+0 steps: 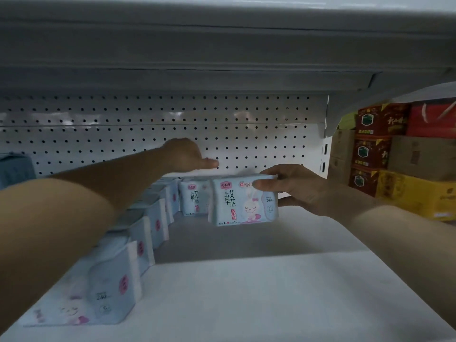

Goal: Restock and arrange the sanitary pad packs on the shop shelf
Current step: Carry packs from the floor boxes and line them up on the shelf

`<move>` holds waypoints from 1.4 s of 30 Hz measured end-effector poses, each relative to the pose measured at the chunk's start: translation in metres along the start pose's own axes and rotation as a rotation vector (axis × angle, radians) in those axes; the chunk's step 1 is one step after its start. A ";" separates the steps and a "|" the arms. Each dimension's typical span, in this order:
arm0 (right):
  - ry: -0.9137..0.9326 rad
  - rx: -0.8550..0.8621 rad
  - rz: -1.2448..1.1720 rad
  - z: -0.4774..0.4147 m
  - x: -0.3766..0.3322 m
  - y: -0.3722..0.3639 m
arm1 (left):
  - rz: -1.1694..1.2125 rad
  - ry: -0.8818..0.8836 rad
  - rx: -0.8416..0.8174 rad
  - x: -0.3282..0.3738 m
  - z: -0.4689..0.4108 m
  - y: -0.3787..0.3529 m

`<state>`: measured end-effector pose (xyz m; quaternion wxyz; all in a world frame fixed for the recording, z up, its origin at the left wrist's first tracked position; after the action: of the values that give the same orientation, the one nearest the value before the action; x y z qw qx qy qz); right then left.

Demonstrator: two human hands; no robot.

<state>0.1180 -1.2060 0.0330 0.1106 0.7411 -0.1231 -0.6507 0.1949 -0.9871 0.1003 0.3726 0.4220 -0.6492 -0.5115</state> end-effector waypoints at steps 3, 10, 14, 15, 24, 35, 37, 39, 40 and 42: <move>-0.014 -0.060 -0.024 -0.007 -0.001 -0.021 | 0.189 -0.028 -0.078 0.010 0.010 0.014; 0.051 -0.014 -0.055 -0.021 0.005 -0.063 | 0.086 -0.072 -0.319 0.003 0.026 -0.024; 0.078 0.057 -0.004 -0.027 0.002 -0.069 | 0.062 -0.086 -0.276 -0.002 0.024 -0.034; 0.076 0.075 0.021 -0.028 0.002 -0.069 | 0.048 -0.080 -0.256 -0.003 0.023 -0.034; 0.074 0.191 0.327 -0.029 -0.011 -0.071 | -0.047 -0.060 -0.108 -0.002 0.023 -0.026; 0.117 0.369 0.630 0.011 -0.043 -0.064 | 0.072 -0.132 0.014 0.007 0.049 -0.004; 0.112 0.372 0.698 0.026 -0.056 -0.060 | 0.134 -0.149 0.042 0.008 0.063 0.008; 0.098 0.360 0.773 0.042 -0.071 -0.057 | 0.194 -0.147 0.080 0.007 0.079 0.022; 0.093 0.356 0.805 0.051 -0.080 -0.055 | 0.213 -0.138 0.095 0.006 0.088 0.028; 0.084 0.340 0.842 0.071 -0.094 -0.052 | 0.243 -0.101 0.127 0.005 0.106 0.038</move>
<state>0.0383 -1.1267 0.0956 0.2472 0.6597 -0.5144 -0.4891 0.0894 -0.9499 0.1165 0.3710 0.3368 -0.7446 -0.4410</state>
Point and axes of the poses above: each hand's wrist, its own z-axis away from the middle knuckle, its own y-axis out of the back of the hand, x = y × z, the point moved 9 cm from there along -z, towards the middle knuckle, and after that the axes turned 1 degree about x, right-handed, at the moved point
